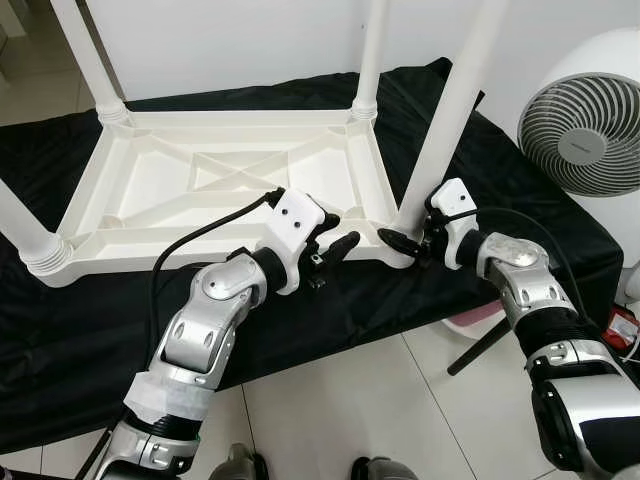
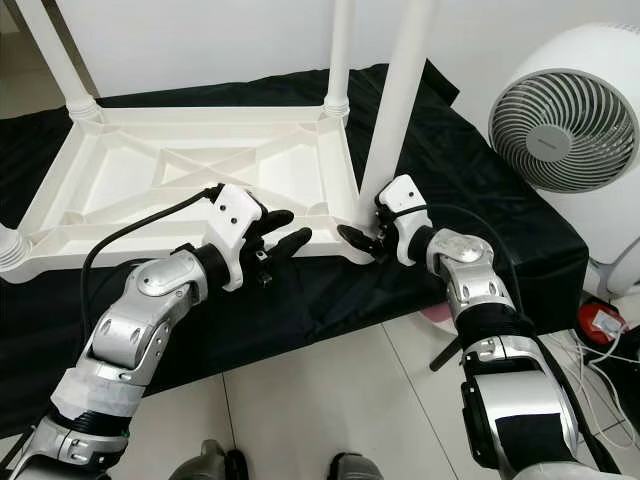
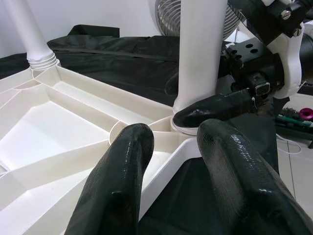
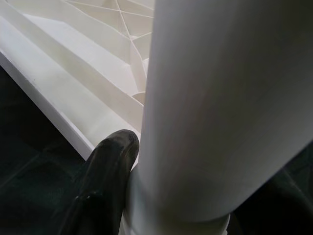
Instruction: Building children table
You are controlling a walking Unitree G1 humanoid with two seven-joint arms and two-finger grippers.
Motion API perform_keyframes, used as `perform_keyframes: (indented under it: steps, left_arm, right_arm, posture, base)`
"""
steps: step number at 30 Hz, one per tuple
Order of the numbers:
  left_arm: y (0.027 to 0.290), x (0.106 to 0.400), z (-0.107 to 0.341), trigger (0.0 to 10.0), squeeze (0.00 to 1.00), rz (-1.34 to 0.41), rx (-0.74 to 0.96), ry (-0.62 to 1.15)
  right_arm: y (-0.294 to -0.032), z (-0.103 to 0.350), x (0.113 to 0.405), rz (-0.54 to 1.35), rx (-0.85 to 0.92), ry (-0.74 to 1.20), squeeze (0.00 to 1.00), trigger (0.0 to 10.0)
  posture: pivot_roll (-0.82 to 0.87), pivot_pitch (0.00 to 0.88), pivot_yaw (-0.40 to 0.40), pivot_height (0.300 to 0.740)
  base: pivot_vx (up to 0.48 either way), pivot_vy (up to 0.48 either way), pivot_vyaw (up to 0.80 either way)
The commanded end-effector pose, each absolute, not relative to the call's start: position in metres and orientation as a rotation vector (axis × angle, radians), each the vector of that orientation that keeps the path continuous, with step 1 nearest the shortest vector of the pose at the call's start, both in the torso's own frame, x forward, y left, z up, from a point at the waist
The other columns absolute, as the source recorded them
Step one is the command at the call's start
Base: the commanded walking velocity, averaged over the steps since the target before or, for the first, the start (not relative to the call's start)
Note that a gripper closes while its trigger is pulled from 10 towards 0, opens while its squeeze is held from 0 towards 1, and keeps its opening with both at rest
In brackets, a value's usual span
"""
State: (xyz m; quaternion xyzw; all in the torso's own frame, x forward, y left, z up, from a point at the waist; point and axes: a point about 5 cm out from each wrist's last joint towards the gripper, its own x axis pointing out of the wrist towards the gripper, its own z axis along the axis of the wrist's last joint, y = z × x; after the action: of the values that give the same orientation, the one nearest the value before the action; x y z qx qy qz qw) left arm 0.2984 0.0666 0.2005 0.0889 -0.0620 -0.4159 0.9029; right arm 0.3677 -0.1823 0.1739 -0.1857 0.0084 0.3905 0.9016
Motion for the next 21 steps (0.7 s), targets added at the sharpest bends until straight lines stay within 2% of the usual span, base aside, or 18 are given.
perform_keyframes:
  steps: [1,4,5,6,7,10,16,21]
  left_arm:
    - [0.068,0.299,0.202,10.0,0.0,-0.834,0.183,-0.137]
    - [0.068,0.299,0.202,10.0,0.0,-0.835,0.183,-0.136]
    - [0.068,0.299,0.201,10.0,0.0,-0.835,0.182,-0.136]
    - [0.068,0.299,0.201,10.0,0.0,-0.835,0.182,-0.136]
    - [0.067,0.298,0.201,10.0,0.0,-0.835,0.181,-0.136]
    - [0.067,0.298,0.201,10.0,0.0,-0.833,0.179,-0.136]
    - [0.068,0.297,0.2,10.0,0.0,-0.823,0.171,-0.134]
    - [0.067,0.296,0.199,10.0,0.0,-0.823,0.167,-0.131]
  right_arm:
    - [-0.181,0.162,0.365,0.835,-0.399,0.063,0.0,0.0]
    - [-0.185,0.162,0.364,0.809,-0.376,0.04,0.0,0.0]
    - [-0.185,0.163,0.364,0.792,-0.366,0.025,0.0,8.7]
    - [-0.185,0.163,0.364,0.792,-0.366,0.025,0.0,8.7]
    - [-0.186,0.165,0.364,0.766,-0.34,0.008,0.0,10.0]
    - [-0.186,0.168,0.364,0.741,-0.338,-0.023,0.0,10.0]
    - [-0.179,0.171,0.364,0.572,-0.301,-0.082,0.0,10.0]
    - [-0.164,0.172,0.358,0.484,-0.254,-0.103,0.0,10.0]
  posture:
    - [-0.07,0.08,0.047,0.74]
    - [-0.08,0.086,0.046,0.74]
    - [-0.08,0.084,0.044,0.74]
    - [-0.08,0.084,0.044,0.74]
    - [-0.08,0.09,0.037,0.74]
    - [-0.08,0.09,0.037,0.74]
    - [-0.08,0.101,0.026,0.74]
    - [-0.09,0.106,0.023,0.74]
  base:
    - [0.0,0.0,0.0]
    - [0.0,0.0,0.0]
    - [0.0,0.0,0.0]
    - [0.0,0.0,0.0]
    - [0.0,0.0,0.0]
    - [0.0,0.0,0.0]
    - [0.0,0.0,0.0]
    - [0.0,0.0,0.0]
